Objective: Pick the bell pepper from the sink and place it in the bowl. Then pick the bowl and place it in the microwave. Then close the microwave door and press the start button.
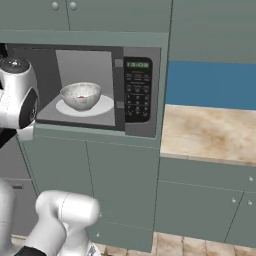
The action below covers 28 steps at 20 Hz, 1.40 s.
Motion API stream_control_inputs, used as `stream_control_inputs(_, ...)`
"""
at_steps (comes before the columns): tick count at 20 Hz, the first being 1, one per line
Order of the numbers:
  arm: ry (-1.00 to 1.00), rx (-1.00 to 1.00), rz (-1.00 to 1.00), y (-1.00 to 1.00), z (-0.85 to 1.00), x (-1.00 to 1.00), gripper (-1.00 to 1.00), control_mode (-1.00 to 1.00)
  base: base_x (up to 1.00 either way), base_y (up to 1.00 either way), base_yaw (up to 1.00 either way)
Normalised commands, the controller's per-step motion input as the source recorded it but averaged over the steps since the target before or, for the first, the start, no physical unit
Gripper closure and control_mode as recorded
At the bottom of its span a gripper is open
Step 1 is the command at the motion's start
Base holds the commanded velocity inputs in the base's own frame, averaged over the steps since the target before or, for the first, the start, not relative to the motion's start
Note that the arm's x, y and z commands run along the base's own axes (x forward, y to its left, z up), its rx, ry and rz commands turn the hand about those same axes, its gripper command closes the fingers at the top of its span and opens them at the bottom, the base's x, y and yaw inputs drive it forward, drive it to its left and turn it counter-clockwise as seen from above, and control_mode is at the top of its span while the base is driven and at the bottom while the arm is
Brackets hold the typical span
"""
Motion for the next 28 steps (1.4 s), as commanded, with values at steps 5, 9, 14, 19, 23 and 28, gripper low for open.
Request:
stream_control_inputs(5, 0.0, 0.13, 0.19, -0.08, 0.47, -1.0, -1.0, -1.0, 0.0, 0.0, 0.0)
stream_control_inputs(9, 0.0, 0.15, 0.16, -0.05, 0.35, -1.0, -1.0, -1.0, 0.0, 0.0, 0.0)
stream_control_inputs(14, 0.0, 0.08, 0.1, 0.0, 0.3, -1.0, -1.0, -1.0, 0.0, 0.0, 0.0)
stream_control_inputs(19, 0.0, 0.01, 0.13, 0.0, 0.16, -0.99, -1.0, -1.0, 0.0, 0.0, 0.0)
stream_control_inputs(23, 0.0, 0.02, 0.1, 0.0, 0.0, -0.81, -1.0, -1.0, 0.0, 0.0, 0.0)
stream_control_inputs(28, 0.0, 0.02, 0.03, 0.0, 0.0, -0.62, -1.0, -1.0, 0.0, 0.0, 0.0)
